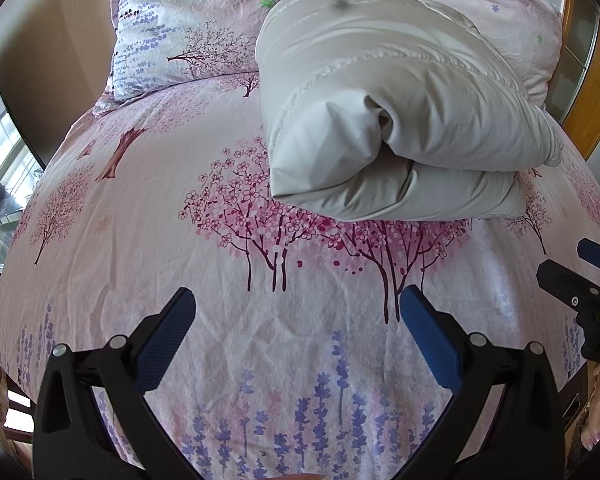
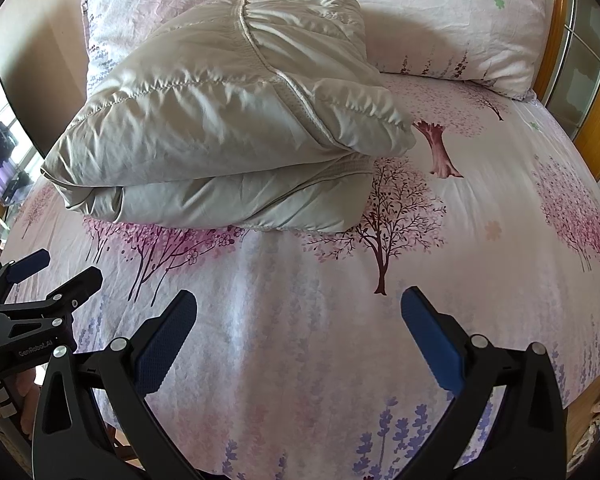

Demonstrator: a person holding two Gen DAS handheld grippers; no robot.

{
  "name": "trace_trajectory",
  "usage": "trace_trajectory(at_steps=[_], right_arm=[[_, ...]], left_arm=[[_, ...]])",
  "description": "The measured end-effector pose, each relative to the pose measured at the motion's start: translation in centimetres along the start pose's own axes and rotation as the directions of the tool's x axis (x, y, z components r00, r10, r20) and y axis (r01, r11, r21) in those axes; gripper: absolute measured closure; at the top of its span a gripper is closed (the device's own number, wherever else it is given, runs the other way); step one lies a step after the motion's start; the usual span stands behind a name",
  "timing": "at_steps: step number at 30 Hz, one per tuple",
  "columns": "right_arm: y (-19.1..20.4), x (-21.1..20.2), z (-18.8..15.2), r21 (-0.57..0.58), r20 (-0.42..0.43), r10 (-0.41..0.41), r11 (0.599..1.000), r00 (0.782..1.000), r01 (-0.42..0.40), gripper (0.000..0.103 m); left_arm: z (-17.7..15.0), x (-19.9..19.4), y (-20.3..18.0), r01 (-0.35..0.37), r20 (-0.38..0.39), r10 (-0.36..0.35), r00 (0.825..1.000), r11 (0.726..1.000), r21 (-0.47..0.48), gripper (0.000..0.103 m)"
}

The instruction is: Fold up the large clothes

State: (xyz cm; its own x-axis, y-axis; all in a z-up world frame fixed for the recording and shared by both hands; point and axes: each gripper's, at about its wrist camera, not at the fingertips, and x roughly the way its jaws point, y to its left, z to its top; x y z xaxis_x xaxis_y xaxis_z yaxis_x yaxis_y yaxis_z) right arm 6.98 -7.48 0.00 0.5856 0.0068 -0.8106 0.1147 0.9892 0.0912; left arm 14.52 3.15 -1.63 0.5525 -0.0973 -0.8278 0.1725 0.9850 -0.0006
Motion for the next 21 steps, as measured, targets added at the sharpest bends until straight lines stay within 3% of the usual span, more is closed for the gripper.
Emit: trace_trajectory(at_steps=[21], right_arm=[[-0.06, 0.03, -0.02, 0.005, -0.002, 0.002, 1.0, 1.0, -0.002, 0.001]], left_arm=[[-0.06, 0.3, 0.08, 0.005, -0.002, -0.005, 1.0, 1.0, -0.003, 0.002]])
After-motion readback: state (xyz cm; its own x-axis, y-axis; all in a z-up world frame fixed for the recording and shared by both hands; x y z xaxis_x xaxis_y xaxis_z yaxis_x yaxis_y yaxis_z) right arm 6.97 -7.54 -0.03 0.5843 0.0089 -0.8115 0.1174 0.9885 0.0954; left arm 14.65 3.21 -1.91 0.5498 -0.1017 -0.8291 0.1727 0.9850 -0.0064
